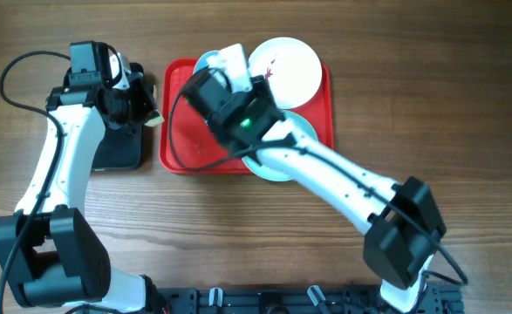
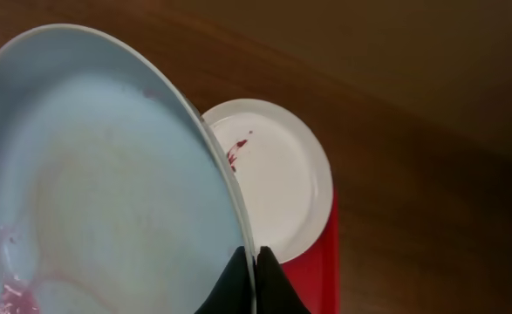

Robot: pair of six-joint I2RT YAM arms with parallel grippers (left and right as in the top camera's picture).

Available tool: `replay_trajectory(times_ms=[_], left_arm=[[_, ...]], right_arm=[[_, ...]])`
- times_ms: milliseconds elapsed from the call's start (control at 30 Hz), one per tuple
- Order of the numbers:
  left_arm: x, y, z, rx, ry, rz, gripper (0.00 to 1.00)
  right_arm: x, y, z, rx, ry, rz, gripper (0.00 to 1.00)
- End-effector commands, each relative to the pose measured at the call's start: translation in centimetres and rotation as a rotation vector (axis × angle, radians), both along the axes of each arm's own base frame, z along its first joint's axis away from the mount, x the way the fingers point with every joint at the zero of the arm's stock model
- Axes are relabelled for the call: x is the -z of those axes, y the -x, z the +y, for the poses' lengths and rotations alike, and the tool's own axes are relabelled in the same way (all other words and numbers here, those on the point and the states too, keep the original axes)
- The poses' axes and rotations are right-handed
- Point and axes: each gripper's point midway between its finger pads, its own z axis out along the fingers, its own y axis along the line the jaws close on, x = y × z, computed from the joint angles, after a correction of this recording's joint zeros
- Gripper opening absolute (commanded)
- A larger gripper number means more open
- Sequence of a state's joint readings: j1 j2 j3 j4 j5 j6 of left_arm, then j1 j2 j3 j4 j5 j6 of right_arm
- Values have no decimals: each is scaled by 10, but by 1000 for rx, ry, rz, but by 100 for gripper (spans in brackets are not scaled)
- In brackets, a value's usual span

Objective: Clean dirty plates on tray and stack at the side

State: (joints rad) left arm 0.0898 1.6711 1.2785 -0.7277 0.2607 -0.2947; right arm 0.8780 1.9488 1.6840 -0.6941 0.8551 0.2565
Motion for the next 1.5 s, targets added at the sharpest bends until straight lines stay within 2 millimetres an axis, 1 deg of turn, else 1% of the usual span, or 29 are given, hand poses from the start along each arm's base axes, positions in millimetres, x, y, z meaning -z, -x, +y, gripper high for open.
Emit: replay_trajectory(times_ms=[0, 67, 133, 267, 400, 567, 700, 800, 867, 900, 933, 1033, 1067, 1133, 1167, 1233, 1300, 1333, 1400, 1467], left_arm=[[4, 1, -8, 14, 22, 15, 4], [4, 1, -8, 15, 22, 16, 4], [4, 1, -9, 17, 21, 17, 4], [4, 1, -9, 18, 22, 17, 4], [4, 1, -9, 18, 22, 17, 4], [4, 2, -9, 18, 22, 18, 4], [4, 2, -9, 17, 22, 20, 4], [4, 2, -9, 18, 22, 20, 4], [4, 2, -9, 18, 22, 21, 4], [4, 2, -9, 18, 22, 20, 4], [4, 2, -9, 18, 22, 21, 4], [5, 4, -9, 17, 22, 28, 4], [5, 4, -9, 18, 22, 29, 4], [5, 4, -9, 18, 22, 28, 4], [5, 4, -9, 18, 22, 27, 4], [5, 4, -9, 18, 22, 27, 4], [5, 4, -9, 18, 22, 27, 4], [5, 4, -9, 18, 22, 27, 4], [5, 4, -9, 18, 22, 27, 4], [5, 4, -9, 18, 22, 27, 4]], right_arm=[[-44, 5, -10, 41, 145, -143, 4], [-48, 7, -7, 27, 186, -156, 4], [-57, 8, -8, 47, 219, -195, 4], [-81, 10, -13, 107, 303, -289, 4], [-95, 13, -8, 118, 333, -334, 4], [-98, 16, 0, 107, 305, -351, 4], [-98, 16, 1, 109, 298, -353, 4], [-90, 17, 1, 107, 257, -341, 4], [-74, 18, 7, 59, 208, -283, 4], [-61, 19, 10, 32, 159, -234, 4], [-53, 19, 12, 17, 126, -199, 4], [-27, 22, 12, -9, -36, -48, 4], [-22, 23, 12, -20, -114, 16, 4], [-21, 23, 11, -53, -240, 111, 4], [-24, 22, 8, -67, -303, 149, 4], [-33, 17, -5, -62, -402, 195, 4], [-43, 10, -30, -41, -513, 246, 4], [-46, 7, -39, -36, -545, 264, 4], [-49, 0, -67, -2, -611, 304, 4], [-47, -8, -106, 68, -659, 341, 4]])
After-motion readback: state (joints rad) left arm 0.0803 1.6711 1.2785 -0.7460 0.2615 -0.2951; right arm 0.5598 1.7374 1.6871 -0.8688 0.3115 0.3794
